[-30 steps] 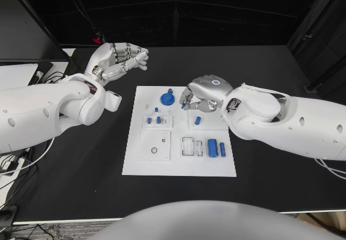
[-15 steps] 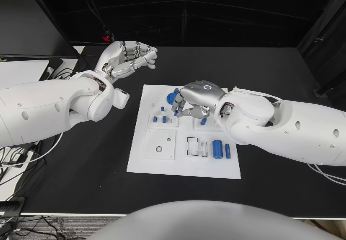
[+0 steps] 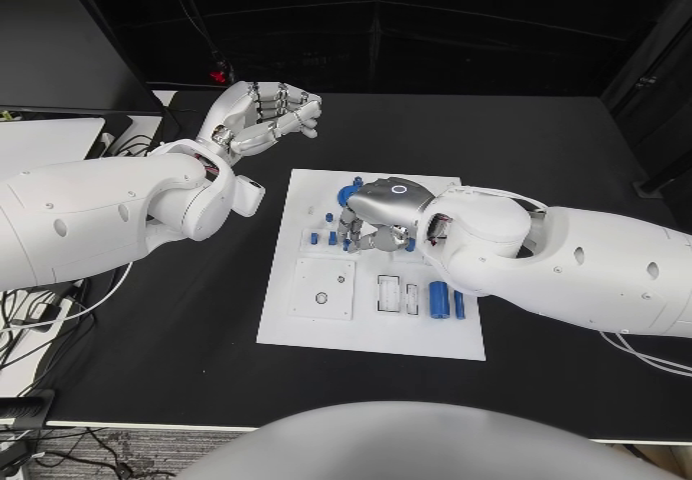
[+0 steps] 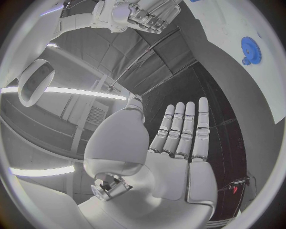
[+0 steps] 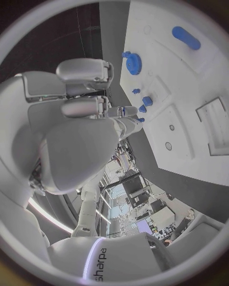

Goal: Assemble the parts on the task board

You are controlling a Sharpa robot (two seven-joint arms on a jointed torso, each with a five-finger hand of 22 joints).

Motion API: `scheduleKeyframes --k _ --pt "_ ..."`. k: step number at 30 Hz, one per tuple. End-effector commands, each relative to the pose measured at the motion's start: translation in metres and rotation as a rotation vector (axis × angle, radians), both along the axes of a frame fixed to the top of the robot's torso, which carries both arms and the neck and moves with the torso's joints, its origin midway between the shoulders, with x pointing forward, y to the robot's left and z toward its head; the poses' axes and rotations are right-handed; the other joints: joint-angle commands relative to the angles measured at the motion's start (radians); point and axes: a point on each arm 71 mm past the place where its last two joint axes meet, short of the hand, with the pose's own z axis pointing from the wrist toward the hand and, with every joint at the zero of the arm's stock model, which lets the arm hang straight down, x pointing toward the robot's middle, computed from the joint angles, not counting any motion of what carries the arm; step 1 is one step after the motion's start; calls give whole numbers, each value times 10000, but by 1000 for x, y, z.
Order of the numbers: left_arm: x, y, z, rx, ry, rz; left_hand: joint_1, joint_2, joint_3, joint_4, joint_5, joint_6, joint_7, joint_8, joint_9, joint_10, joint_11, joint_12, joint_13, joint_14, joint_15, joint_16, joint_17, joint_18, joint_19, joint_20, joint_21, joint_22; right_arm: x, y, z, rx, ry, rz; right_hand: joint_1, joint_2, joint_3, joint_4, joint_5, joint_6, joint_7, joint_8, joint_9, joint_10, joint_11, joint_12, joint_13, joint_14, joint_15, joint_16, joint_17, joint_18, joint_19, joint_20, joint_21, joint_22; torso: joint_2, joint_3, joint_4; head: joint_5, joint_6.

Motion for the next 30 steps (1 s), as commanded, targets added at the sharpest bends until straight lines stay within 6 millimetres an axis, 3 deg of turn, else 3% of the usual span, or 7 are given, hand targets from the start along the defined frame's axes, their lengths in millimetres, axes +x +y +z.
scheduleKeyframes --k 1,30 --pt "0 -2 1 -75 -32 -129 -11 91 -49 -11 41 -71 440 47 15 -69 -28 50 12 -34 -23 46 -10 86 69 -22 61 -13 -3 5 -7 -493 403 380 -5 -19 69 -6 42 4 97 -34 -6 -8 95 -62 -4 906 98 27 1848 66 438 65 -73 2145 7 2 1 -24 -1" --pt "-1 -2 1 -81 -24 -144 2 107 -70 -10 49 -100 443 81 12 -89 -27 80 9 -37 -24 75 -35 86 79 -25 67 -18 -6 22 -31 -1039 623 816 55 -28 171 -40 44 -23 142 -101 -16 -36 135 -92 -3 922 149 78 1935 70 432 127 -85 2142 4 3 -7 -25 -1"
